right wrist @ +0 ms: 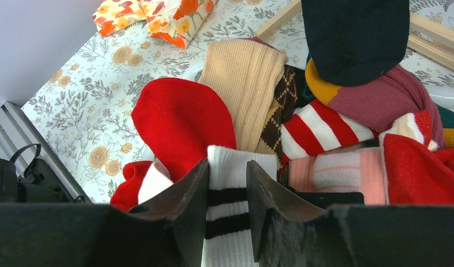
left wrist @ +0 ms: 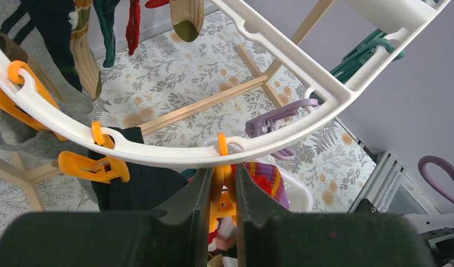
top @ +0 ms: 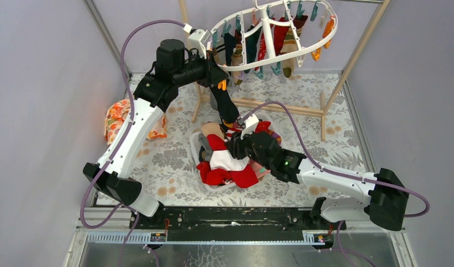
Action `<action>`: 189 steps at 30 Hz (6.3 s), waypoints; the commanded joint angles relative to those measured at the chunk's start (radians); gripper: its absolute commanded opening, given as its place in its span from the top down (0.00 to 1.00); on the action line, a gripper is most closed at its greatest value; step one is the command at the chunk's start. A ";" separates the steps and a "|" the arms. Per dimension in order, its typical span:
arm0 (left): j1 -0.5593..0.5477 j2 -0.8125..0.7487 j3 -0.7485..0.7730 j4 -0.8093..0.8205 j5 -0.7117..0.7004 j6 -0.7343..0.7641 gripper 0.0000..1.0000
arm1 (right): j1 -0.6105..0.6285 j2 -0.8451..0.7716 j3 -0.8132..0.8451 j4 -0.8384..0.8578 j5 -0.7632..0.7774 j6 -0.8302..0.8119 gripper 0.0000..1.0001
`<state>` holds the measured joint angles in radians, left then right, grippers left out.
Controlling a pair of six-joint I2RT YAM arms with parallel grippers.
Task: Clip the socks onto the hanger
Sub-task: Pick up the sock from the bin, then clamp the sock onto the hanger.
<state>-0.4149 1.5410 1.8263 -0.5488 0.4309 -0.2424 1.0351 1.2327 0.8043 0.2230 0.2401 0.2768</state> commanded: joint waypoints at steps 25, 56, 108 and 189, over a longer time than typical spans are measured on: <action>0.007 -0.024 0.023 0.004 0.026 -0.009 0.98 | -0.001 -0.212 0.234 0.013 0.048 -0.071 1.00; 0.009 -0.062 -0.030 0.090 0.068 -0.174 1.00 | -0.137 -0.218 0.028 0.398 -0.113 0.247 1.00; 0.105 -0.067 -0.196 0.443 0.475 -0.509 1.00 | -0.567 0.451 0.180 1.494 -0.909 1.323 1.00; 0.124 -0.070 -0.261 0.605 0.569 -0.601 1.00 | -0.570 0.480 0.208 1.495 -0.762 1.313 1.00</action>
<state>-0.2897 1.4998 1.5810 -0.0311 0.9226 -0.8169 0.4618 1.7214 1.0058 1.5837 -0.5819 1.6093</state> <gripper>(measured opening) 0.215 0.020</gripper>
